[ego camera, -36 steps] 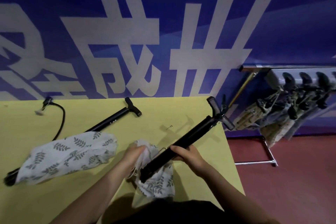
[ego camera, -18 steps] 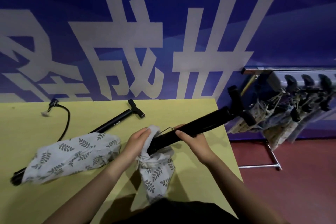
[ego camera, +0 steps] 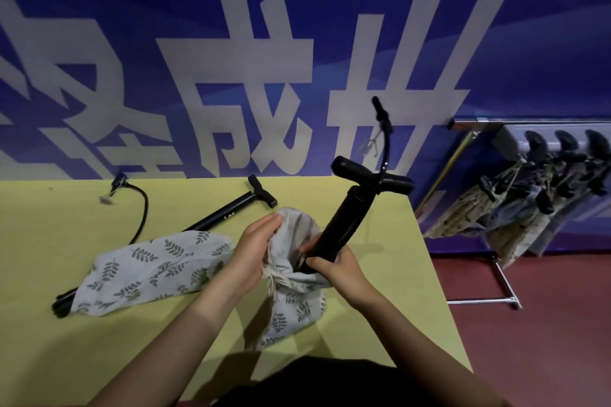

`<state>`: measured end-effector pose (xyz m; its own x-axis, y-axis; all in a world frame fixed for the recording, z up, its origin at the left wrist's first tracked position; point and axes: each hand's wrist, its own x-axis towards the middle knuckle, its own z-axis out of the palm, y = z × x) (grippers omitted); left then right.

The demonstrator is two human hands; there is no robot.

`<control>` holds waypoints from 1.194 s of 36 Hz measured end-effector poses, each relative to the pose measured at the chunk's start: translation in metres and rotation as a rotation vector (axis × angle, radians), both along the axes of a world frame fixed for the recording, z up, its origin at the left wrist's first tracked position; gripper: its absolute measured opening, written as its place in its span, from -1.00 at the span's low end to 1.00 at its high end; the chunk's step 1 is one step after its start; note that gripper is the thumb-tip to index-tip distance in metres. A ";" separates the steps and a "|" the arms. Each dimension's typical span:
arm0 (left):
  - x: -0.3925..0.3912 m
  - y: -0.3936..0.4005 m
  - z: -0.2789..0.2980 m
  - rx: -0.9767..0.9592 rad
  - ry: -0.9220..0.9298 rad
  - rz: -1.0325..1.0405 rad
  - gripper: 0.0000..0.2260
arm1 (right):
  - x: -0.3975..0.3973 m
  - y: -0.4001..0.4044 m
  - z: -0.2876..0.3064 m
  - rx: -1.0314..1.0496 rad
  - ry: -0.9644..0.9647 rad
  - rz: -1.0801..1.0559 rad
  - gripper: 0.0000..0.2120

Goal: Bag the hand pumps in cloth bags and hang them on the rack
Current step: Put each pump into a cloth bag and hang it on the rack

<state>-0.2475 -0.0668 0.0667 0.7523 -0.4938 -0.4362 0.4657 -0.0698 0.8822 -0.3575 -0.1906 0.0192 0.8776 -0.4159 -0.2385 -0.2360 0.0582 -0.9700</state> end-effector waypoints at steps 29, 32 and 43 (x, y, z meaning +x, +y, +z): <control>0.005 0.003 0.017 -0.015 0.125 -0.094 -0.64 | 0.004 0.001 0.041 -0.017 -0.308 -0.127 -0.92; 0.007 -0.001 0.028 -0.096 0.135 -0.091 -0.58 | 0.002 -0.008 0.033 -0.186 -0.190 0.032 -0.84; 0.007 -0.011 0.060 -0.068 -0.386 -0.273 -0.54 | 0.007 -0.027 0.023 -0.569 0.097 0.426 -0.57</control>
